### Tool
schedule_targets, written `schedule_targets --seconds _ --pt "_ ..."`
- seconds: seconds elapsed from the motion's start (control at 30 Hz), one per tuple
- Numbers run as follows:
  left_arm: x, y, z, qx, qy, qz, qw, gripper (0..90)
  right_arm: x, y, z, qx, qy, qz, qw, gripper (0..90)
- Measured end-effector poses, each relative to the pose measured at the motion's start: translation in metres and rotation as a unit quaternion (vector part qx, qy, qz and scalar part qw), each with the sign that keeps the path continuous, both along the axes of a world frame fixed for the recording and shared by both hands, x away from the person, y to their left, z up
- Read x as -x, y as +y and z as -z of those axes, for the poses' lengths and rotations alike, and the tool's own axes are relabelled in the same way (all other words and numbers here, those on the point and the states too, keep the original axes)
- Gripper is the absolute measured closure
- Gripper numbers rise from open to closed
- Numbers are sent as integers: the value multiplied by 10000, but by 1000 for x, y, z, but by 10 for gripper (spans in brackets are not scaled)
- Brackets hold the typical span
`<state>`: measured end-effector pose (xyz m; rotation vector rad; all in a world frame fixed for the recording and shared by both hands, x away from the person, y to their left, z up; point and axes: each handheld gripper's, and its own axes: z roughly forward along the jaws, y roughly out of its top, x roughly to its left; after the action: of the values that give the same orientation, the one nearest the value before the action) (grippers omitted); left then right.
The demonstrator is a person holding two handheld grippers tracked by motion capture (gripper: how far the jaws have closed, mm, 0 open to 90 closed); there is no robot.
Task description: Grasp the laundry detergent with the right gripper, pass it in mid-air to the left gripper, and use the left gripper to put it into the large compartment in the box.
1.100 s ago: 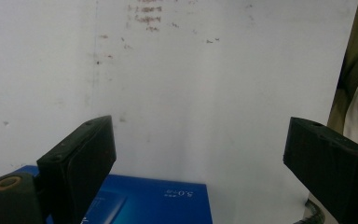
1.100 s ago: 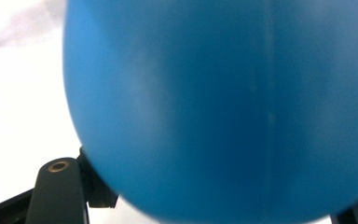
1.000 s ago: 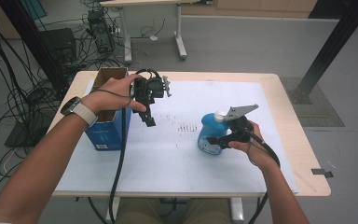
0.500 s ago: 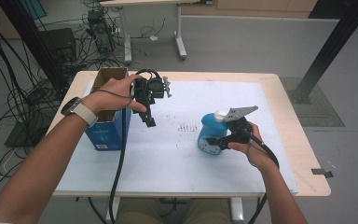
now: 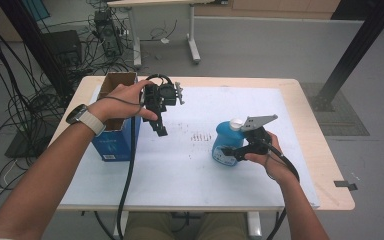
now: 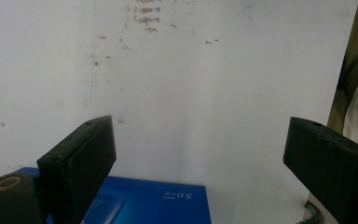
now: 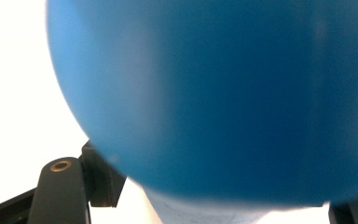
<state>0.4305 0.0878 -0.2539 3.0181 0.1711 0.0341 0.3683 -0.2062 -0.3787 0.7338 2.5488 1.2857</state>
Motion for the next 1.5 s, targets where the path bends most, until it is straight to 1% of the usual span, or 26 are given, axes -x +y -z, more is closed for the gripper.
schedule_targets --seconds 0.4,0.9,1.03,1.23,1.5 --pt "0 0 0 -17 -1 16 10000 96 0 2 4 -50 -3 5 10000 286" --pt "0 0 1 1 11 -4 10000 95 -1 2 4 -82 -31 11 10000 304" --pt "0 1 1 -3 15 -4 10000 96 -1 2 4 -98 -41 -5 9999 327" --pt "0 1 1 -4 8 0 10000 96 -1 2 6 -104 -16 -13 9999 327" --pt "0 1 1 -1 15 -10 10000 96 -1 1 6 -138 -52 -13 9999 350"
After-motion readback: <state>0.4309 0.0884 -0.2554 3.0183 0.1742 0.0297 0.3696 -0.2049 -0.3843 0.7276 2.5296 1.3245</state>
